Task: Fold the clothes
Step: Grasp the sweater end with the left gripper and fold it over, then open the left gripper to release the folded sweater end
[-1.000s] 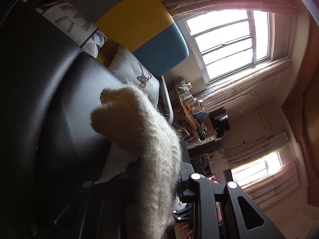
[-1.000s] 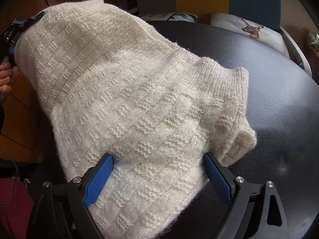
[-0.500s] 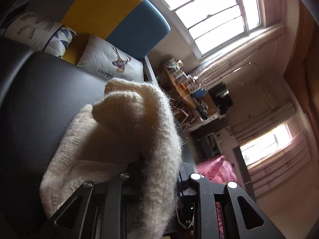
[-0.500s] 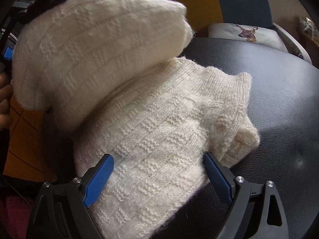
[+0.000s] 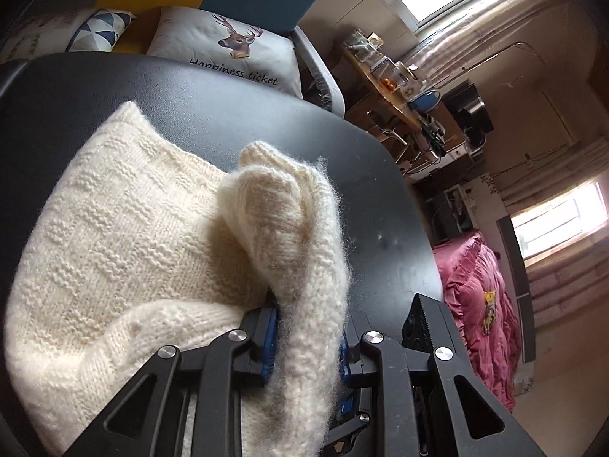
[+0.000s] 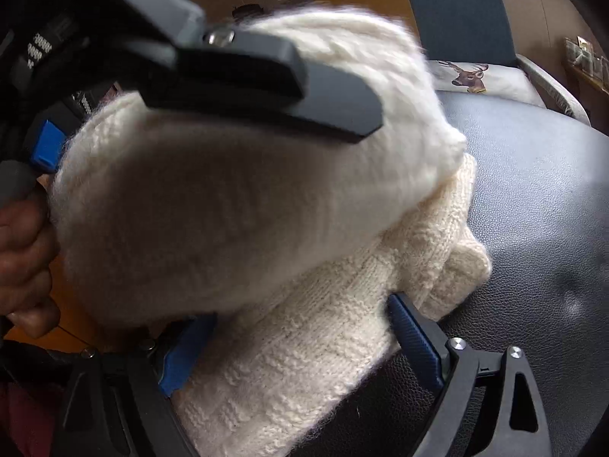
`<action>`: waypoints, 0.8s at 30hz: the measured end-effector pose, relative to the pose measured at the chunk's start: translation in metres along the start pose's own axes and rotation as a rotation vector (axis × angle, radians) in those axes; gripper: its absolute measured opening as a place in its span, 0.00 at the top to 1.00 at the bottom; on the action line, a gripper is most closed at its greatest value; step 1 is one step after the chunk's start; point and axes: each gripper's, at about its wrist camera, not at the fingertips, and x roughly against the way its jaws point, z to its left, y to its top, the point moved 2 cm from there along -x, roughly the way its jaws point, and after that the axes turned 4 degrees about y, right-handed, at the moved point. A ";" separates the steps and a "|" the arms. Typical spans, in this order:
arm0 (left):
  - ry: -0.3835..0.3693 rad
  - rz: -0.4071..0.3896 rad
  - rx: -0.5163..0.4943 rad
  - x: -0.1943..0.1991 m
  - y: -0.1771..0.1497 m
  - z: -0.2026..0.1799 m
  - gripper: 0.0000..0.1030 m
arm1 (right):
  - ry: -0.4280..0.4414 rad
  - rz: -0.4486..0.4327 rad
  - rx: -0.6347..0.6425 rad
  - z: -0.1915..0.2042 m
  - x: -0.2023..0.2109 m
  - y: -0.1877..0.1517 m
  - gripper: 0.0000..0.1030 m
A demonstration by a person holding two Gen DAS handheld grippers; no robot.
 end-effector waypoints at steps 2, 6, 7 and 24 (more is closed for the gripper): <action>-0.030 0.035 0.021 -0.001 0.000 -0.005 0.67 | 0.009 0.001 -0.019 -0.002 0.008 -0.004 0.09; -0.186 0.083 0.035 0.022 -0.003 -0.019 0.58 | -0.002 0.030 -0.087 -0.010 0.026 -0.026 0.09; -0.213 0.064 0.032 0.036 -0.002 -0.016 0.58 | -0.004 0.032 -0.100 -0.011 0.033 -0.034 0.09; 0.035 -0.230 -0.231 0.160 -0.083 0.132 0.42 | 0.191 0.053 0.061 0.103 0.081 0.033 0.09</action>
